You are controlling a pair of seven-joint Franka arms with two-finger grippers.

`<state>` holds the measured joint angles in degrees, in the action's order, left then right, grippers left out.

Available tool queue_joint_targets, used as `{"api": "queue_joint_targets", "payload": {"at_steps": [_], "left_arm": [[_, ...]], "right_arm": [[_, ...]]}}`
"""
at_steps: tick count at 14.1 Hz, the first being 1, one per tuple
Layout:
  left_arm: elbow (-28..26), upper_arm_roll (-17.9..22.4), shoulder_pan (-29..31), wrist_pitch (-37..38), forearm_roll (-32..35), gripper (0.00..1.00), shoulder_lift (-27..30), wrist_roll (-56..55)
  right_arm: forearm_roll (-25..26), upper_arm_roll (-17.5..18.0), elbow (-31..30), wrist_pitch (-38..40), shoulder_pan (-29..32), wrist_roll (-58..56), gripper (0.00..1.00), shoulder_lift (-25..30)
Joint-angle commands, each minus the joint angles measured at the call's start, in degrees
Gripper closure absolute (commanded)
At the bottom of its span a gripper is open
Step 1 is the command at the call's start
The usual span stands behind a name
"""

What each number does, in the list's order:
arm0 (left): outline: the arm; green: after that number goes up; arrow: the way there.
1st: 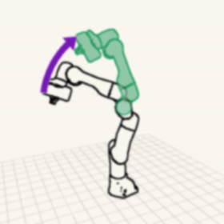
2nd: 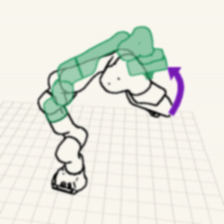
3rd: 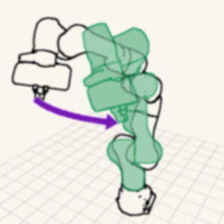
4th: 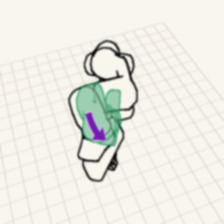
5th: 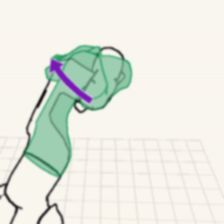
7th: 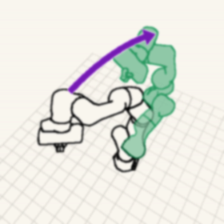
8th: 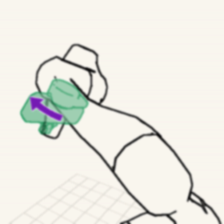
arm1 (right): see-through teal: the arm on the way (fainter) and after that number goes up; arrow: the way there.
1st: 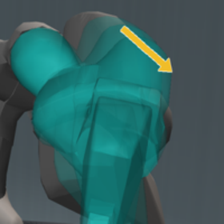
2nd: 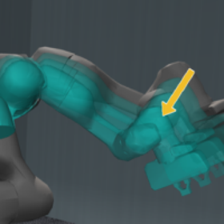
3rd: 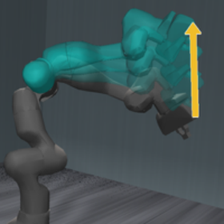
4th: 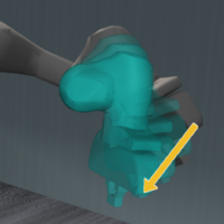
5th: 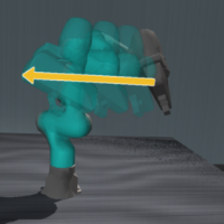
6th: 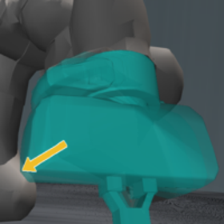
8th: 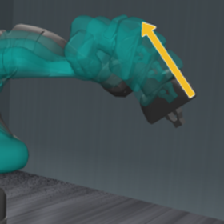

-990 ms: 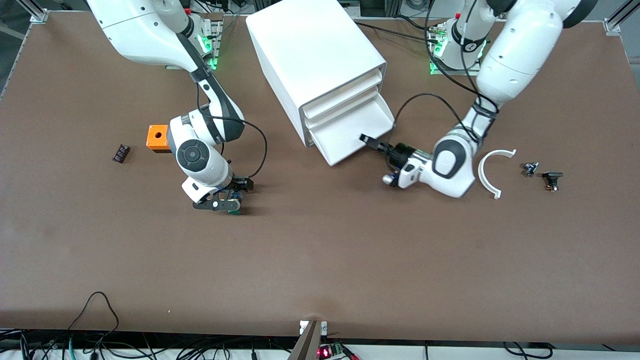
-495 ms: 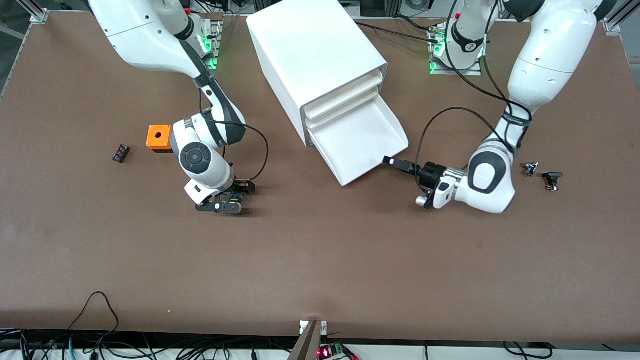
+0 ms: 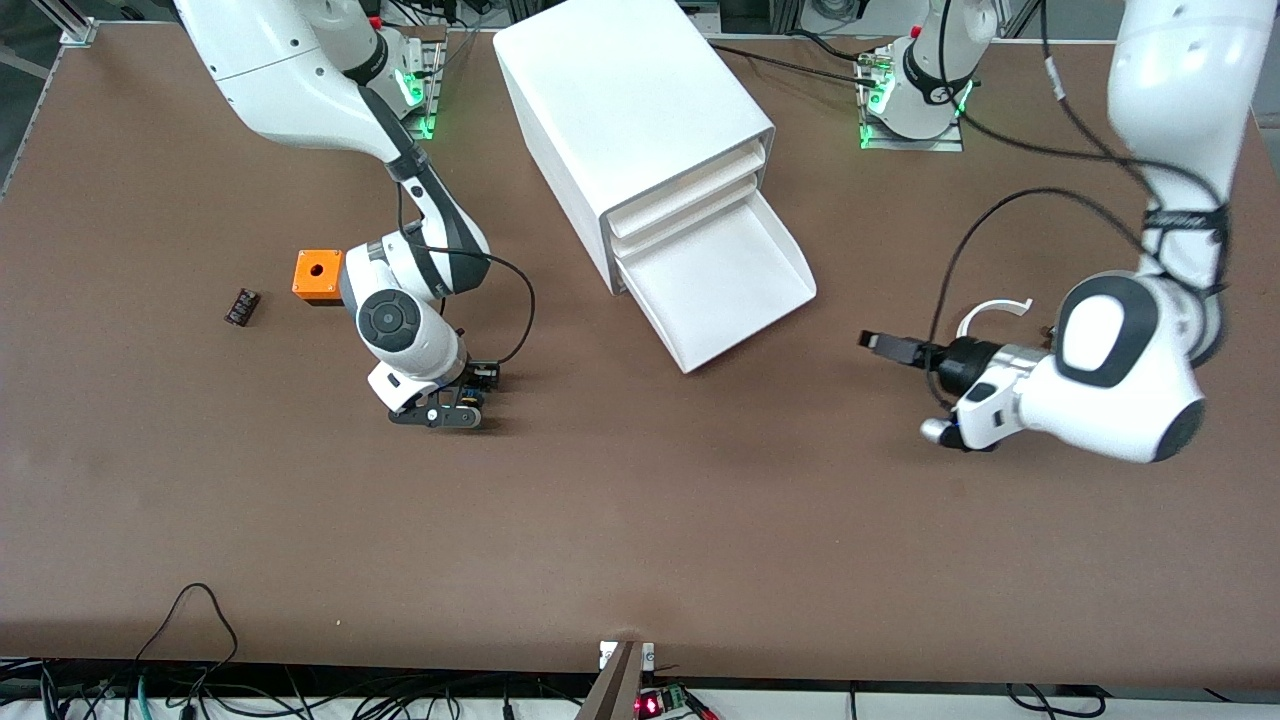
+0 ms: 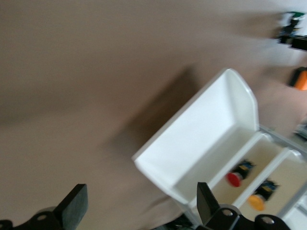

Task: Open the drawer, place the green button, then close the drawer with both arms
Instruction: 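Release the drawer and withdraw the left gripper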

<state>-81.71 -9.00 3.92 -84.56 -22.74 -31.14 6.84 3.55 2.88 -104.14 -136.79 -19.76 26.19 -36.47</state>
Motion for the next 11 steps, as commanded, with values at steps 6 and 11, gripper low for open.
{"api": "queue_joint_targets", "payload": {"at_steps": [6, 11], "left_arm": [[-6.08, -0.06, 0.92, 7.65, 21.76, 0.0, 23.55, -0.07], [-17.15, -0.06, 1.0, 1.88, 23.71, 0.0, 31.49, -0.16]], "right_arm": [[0.67, 0.37, 3.15, 0.99, 0.33, -0.61, 0.86, -0.72], [0.76, 0.46, 4.2, 1.09, 0.33, -5.52, 0.86, 3.5]]}}
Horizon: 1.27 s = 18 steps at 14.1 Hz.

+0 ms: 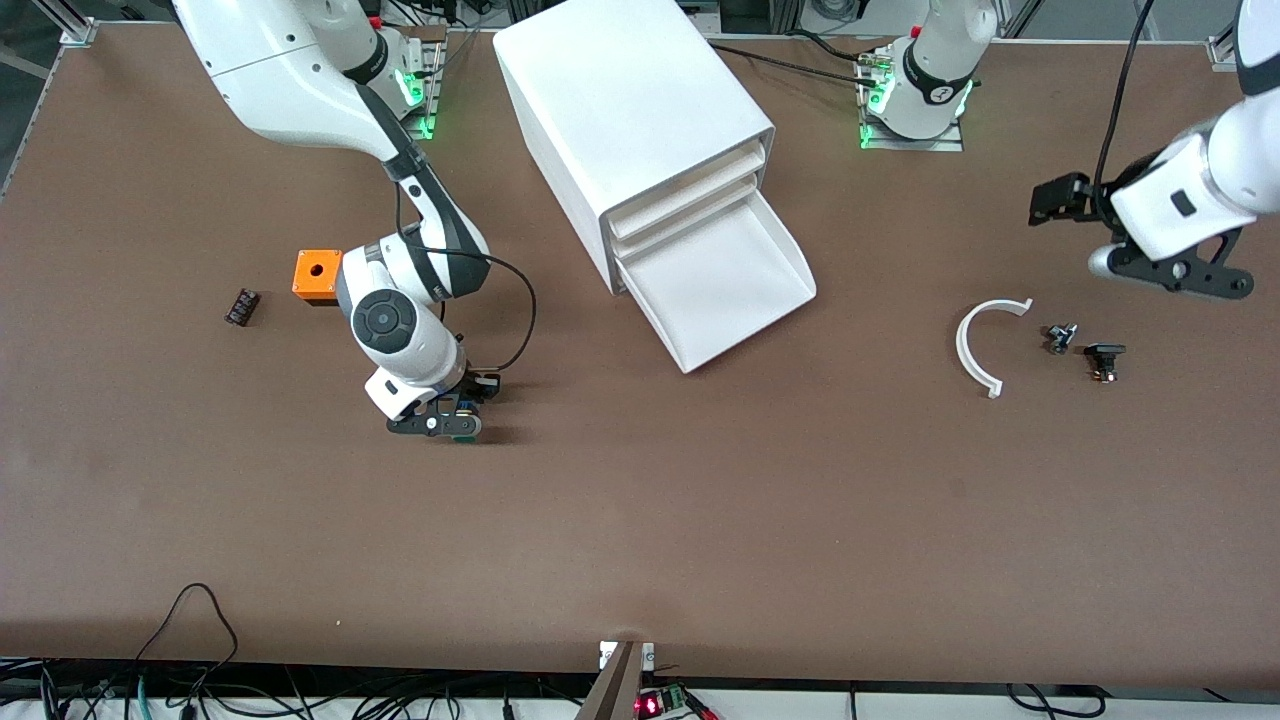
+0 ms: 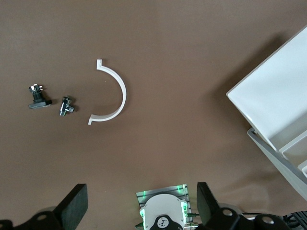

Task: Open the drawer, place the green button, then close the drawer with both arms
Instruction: 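Lift the green button with the right gripper and carry it over the drawer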

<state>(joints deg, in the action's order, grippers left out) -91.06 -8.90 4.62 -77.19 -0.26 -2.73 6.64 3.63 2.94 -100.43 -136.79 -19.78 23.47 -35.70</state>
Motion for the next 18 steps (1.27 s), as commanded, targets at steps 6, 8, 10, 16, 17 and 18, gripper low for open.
{"api": "queue_joint_targets", "payload": {"at_steps": [6, 8, 10, 16, 17, 18], "left_arm": [[-5.81, -0.68, -0.13, -11.41, 1.23, 0.0, -6.14, -0.05], [-5.45, -0.68, -0.4, -11.4, 1.14, 0.0, -6.5, -0.22], [-5.27, -0.68, 0.13, -11.49, 1.14, 0.0, -7.37, -0.05], [-5.27, -0.33, 0.22, -11.49, 1.14, 0.0, -7.46, 0.04], [-5.27, -0.33, 0.22, -11.41, 1.14, 0.0, -7.46, 0.13], [-5.27, -0.33, 0.13, -11.4, 1.14, 0.0, -7.46, 0.13]], "right_arm": [[1.03, 3.03, 6.98, 7.57, 0.35, -18.26, 0.86, 5.9], [2.34, 4.7, 10.85, 11.97, 0.35, -25.64, 0.86, 5.99], [2.35, 7.16, 14.37, 14.35, 0.35, -33.37, 0.86, 5.99], [4.62, 14.1, 17.01, 13.92, -0.44, -46.57, 0.86, 5.29], [4.63, 14.72, 17.72, 13.92, -0.44, -49.37, 0.86, 5.2], [4.63, 15.25, 17.81, 14.09, -0.96, -51.58, 0.86, 5.2]]}}
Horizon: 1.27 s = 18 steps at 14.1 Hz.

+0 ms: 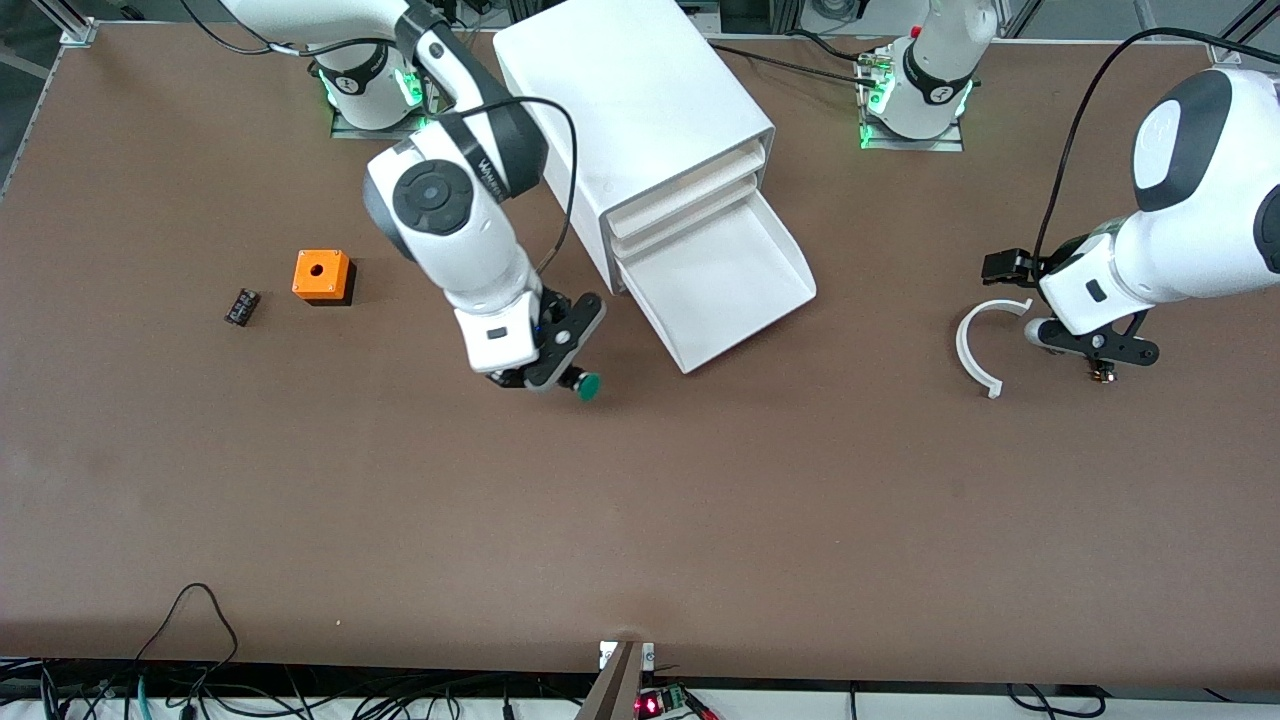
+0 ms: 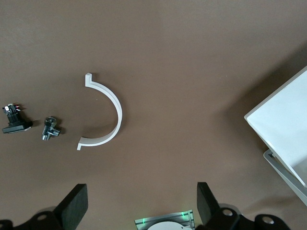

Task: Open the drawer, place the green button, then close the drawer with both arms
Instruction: 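Lift the green button with the right gripper and carry it over the drawer, then lower the green button into the open drawer and open the right gripper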

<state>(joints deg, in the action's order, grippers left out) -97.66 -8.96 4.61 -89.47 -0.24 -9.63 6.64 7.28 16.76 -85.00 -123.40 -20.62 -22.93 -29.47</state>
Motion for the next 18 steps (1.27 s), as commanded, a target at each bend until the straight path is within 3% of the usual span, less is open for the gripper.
{"api": "queue_joint_targets", "payload": {"at_steps": [1, 7, 11, 13, 18], "left_arm": [[1.33, -0.53, 0.05, 0.87, 1.12, 0.0, -0.57, 0.13], [1.42, -0.71, -0.3, 1.14, 1.12, 0.0, -0.48, 0.13], [1.42, -0.71, -0.22, 1.14, 1.12, 0.0, -0.48, 0.13], [1.94, -0.71, -0.39, 1.23, 1.12, 0.0, -0.56, 0.13], [2.47, -0.62, -0.31, 1.23, 1.2, 0.0, -0.65, 0.04]], "right_arm": [[1.16, 2.04, 2.47, 1.14, -0.73, -6.67, 0.86, -1.03], [2.21, 2.93, 3.08, 1.32, -6.52, -16.79, 0.86, -2.17], [7.05, 3.72, 3.35, 3.87, -12.23, -16.53, 0.86, -4.19], [7.4, 3.72, 3.26, 3.87, -14.08, -16.62, 0.86, -4.98], [13.8, 3.72, 3.18, 3.87, -17.08, -16.62, 0.85, -7.79]]}}
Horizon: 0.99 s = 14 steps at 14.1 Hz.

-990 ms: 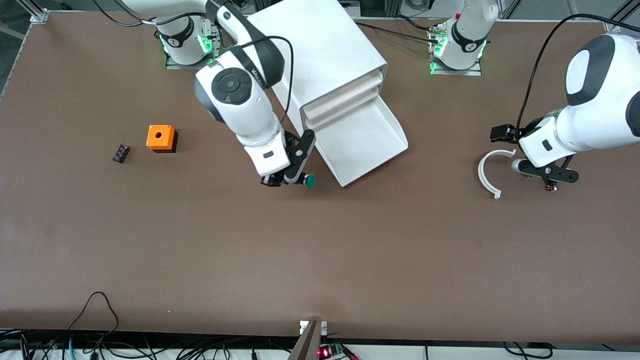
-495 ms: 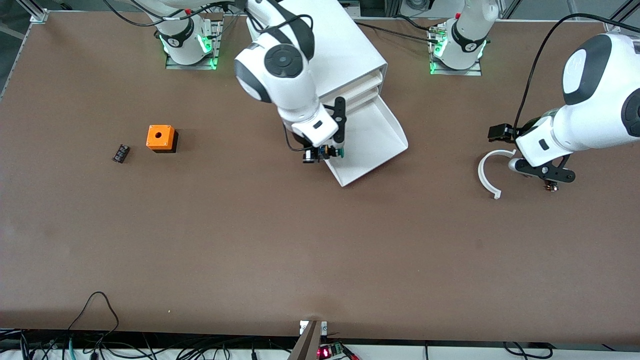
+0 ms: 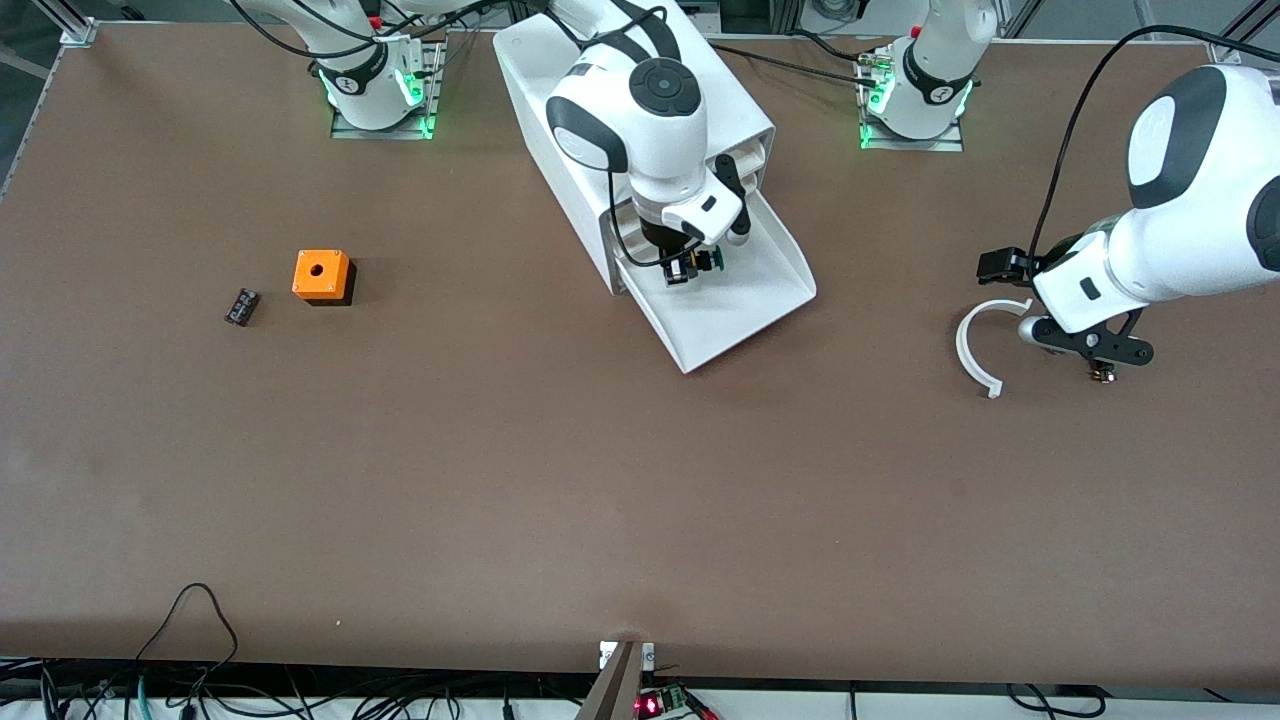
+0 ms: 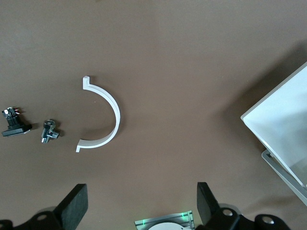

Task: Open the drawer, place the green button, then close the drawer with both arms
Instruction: 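Lower the green button into the open drawer and open the right gripper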

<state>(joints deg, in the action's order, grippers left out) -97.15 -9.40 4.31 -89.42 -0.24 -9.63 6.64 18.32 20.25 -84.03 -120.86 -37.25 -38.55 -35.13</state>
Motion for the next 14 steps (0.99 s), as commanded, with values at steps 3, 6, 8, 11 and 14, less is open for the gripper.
{"api": "queue_joint_targets", "payload": {"at_steps": [3, 6, 8, 11, 14], "left_arm": [[4.15, -0.18, 0.44, 1.26, 0.77, 0.0, -2.58, -0.05], [4.42, -0.09, 0.35, 1.26, 0.76, 0.0, -2.85, -0.14], [4.34, -0.09, 0.44, 1.26, 0.59, 0.0, -2.94, -0.05], [4.34, -0.09, 0.53, 1.26, 0.32, 0.0, -2.94, -0.22], [4.42, -0.09, 0.35, 1.0, 0.24, 0.0, -3.11, -1.01]], "right_arm": [[5.84, 0.22, 2.21, 0.98, -0.8, -1.08, 0.85, -3.36], [6.11, 0.31, 2.3, 0.02, -1.51, -0.65, 0.85, -4.41], [6.2, 0.31, 2.38, -2.35, -1.51, -0.21, 0.85, -5.73], [6.29, 0.22, 2.38, -5.34, -1.77, 0.15, 0.85, -6.96], [6.37, 0.22, 2.91, -5.44, -2.03, 0.67, 0.85, -7.67]]}}
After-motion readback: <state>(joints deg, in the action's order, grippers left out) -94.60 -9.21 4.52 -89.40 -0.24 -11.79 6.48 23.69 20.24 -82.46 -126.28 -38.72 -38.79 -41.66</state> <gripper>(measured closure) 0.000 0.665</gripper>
